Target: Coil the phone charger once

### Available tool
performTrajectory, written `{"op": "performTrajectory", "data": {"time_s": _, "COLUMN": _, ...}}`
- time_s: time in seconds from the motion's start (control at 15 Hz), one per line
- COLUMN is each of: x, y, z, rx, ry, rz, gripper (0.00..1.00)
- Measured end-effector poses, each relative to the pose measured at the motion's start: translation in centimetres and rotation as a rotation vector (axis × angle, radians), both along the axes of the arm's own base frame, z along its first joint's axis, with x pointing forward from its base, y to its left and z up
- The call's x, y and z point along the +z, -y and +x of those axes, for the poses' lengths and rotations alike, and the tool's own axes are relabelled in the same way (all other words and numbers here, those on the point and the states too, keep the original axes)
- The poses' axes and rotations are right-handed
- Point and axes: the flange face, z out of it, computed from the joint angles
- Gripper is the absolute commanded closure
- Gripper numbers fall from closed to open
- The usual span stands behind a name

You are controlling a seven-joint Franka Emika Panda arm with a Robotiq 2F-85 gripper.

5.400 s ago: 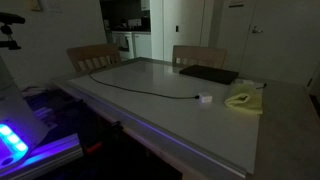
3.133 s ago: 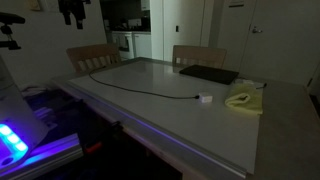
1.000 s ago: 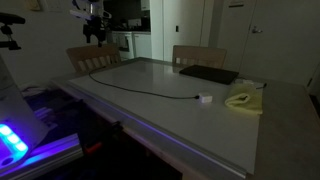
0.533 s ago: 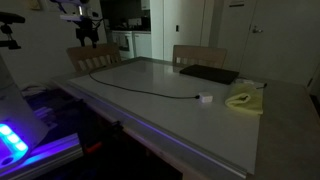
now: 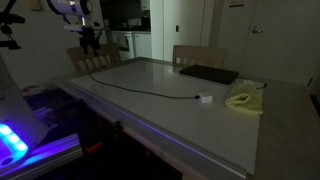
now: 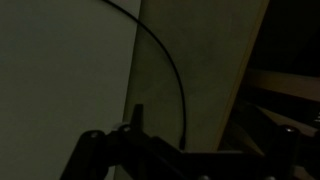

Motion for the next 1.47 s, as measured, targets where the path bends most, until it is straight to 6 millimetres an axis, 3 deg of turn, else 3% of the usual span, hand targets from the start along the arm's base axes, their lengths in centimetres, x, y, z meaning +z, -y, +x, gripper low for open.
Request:
{"op": "performTrajectory", "data": {"time_s": 0.47, "x": -2.7, "y": -0.9, "z": 2.5, "rx": -0.003, "ry": 0.022, "rz": 0.031, "gripper": 0.00}}
{"op": "performTrajectory", "data": {"time_s": 0.93, "x": -3.2, "y": -1.6, "z": 2.0, "rx": 0.000, "ry": 0.033, "rz": 0.028, "gripper": 0.00}}
{"op": "performTrajectory", "data": {"time_s": 1.2, "x": -4.8, "y": -1.8, "z": 1.6, "rx": 0.007, "ry": 0.027, "rz": 0.018, "gripper": 0.00}}
{"op": "performTrajectory", "data": {"time_s": 1.47, "x": -6.3, "y": -1.4, "z": 2.5, "rx": -0.013, "ry": 0.063, "rz": 0.019, "gripper": 0.00}}
